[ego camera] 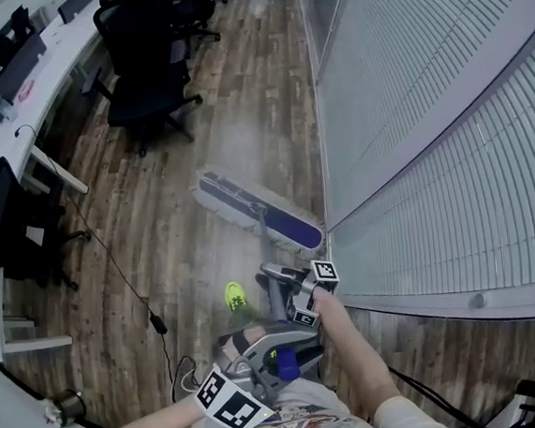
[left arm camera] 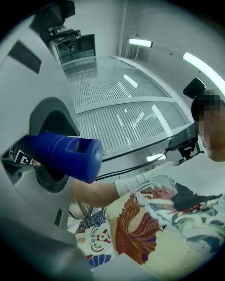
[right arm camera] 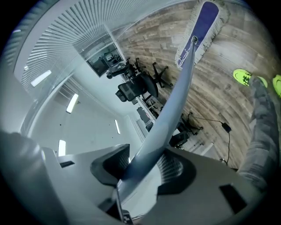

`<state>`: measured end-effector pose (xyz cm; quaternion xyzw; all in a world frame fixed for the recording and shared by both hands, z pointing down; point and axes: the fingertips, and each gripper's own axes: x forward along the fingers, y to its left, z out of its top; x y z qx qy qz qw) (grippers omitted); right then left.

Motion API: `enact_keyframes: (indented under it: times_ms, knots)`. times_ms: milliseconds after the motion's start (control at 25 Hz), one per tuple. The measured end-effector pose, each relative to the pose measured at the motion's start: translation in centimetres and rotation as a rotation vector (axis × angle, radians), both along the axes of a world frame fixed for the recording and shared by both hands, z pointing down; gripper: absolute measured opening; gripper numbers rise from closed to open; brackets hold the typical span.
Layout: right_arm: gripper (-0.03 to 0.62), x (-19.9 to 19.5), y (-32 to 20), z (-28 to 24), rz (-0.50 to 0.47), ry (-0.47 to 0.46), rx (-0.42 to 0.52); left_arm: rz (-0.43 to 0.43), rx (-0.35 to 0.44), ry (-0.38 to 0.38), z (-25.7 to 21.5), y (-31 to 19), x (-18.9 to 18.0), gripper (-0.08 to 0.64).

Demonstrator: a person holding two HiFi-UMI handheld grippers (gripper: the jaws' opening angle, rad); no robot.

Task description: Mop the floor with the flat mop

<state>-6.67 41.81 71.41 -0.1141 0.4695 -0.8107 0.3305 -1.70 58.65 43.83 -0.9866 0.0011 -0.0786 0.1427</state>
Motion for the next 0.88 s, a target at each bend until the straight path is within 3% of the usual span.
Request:
enact_keyframes:
  times_ms: [120, 240, 400, 680, 880]
  knots:
    - [0.177, -1.5, 3.3, 2.5, -0.004, 0.009, -0.042, -0.019, 0.016, -0.017, 2.9, 3.9, -2.0, 0.109]
    - [0.156, -2.9, 4.6, 4.3, -0.01, -0.001, -0.057, -0.056, 0.034, 0.053, 4.4, 5.2, -4.2, 0.107]
    - [0.158, -3.7, 1.2, 4.0, 0.012, -0.019, -0.021, -0.12, 0.044, 0.142, 3.9, 1.3, -5.4, 0.099]
    - [0.155, -2.6, -5.1, 6.8, 0.029, 0.053, -0.058, -0.091, 0.053, 0.093, 7.5, -3.7, -4.5, 0.1]
    - [0.155, -1.3, -11.5, 5.9, 0.083, 0.039, -0.061, -0.112, 0.039, 0.118, 6.2, -10.4, -3.3, 0.1]
